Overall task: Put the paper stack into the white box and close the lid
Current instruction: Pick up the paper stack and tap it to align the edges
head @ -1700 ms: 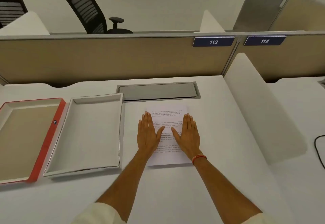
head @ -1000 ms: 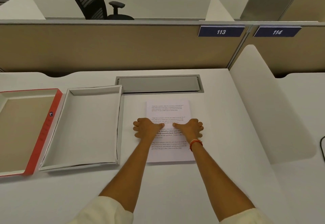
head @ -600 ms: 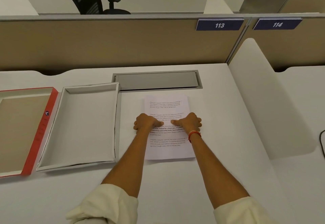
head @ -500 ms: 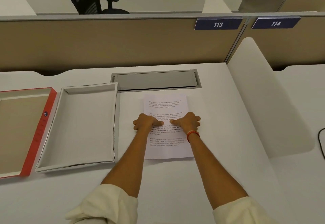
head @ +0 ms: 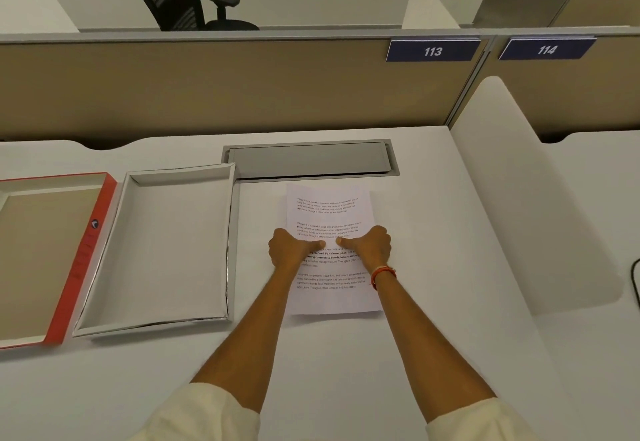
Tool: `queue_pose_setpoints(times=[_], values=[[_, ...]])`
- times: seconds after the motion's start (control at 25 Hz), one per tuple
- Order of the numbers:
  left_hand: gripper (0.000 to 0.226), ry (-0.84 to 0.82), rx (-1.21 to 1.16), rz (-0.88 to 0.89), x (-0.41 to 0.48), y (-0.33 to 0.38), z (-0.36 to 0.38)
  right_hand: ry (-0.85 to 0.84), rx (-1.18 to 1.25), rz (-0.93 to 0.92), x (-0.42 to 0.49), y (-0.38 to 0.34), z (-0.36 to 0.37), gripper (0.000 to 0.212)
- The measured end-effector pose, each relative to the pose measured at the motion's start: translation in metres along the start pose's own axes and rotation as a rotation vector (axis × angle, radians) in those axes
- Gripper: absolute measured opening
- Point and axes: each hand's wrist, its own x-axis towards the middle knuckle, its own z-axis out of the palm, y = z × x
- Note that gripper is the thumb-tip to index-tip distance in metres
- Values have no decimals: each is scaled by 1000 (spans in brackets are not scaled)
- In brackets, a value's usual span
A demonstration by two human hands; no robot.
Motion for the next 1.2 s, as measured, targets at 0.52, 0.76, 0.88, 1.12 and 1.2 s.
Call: queue_pose_setpoints(times=[0.52,0.76,0.88,1.12,1.2], values=[[66,195,-525,415,-42,45,-20,361,415,-374,-35,-37,-58,58],[57,201,-747,548,-63,49,-16,423,769,-489,-50,-20,-48,59],[59,199,-761,577,-66,46,-14,447,820,-507,-51,-15,-45,61],[63,198,-755,589,-65,35,-7,442,799,-520,-50,-5,-35,65],[64,202,-745,583,-63,30,-5,441,793,-517,-51,0,-32,66]])
